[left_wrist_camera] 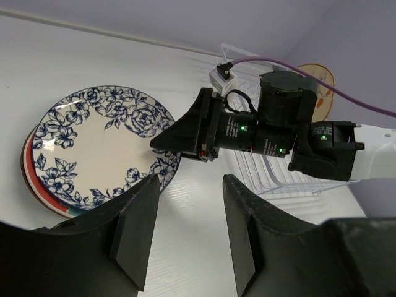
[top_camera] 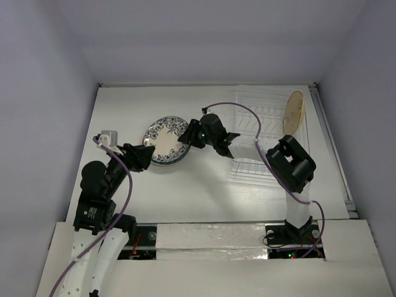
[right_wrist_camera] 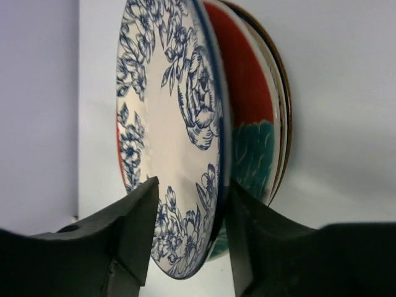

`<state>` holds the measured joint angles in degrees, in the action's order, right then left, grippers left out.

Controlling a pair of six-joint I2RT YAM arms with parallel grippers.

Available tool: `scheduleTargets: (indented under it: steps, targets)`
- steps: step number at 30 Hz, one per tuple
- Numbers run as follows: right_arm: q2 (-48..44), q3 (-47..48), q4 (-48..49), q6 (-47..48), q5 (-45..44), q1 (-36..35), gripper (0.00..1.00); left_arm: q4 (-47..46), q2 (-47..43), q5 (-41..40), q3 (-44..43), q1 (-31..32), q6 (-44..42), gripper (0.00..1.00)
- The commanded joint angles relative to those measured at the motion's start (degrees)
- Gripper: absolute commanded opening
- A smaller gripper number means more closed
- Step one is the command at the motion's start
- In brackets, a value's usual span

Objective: Unload the plates from the dish rack

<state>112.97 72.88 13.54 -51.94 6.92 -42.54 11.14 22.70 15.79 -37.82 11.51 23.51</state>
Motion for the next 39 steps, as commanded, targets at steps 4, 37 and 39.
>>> scheduleTargets:
  steps: [4,37,39]
  targets:
    - [-2.75,3.84,-6.73,7.97,-3.83,-4.12,0.71,-1.73,-0.02,0.03,0.91,0.01,0.4,0.43]
    - [-39.59,-8.2,-37.27,32.25,-49.11,29.17,0.74,-1.82,-0.9,-0.06,0.82,0.01,0.4,0.17]
    - [-36.07,-7.14,-36.05,32.78,-46.4,33.04,0.75,-1.38,-0.9,-0.58,0.65,0.53,0.49,0.17]
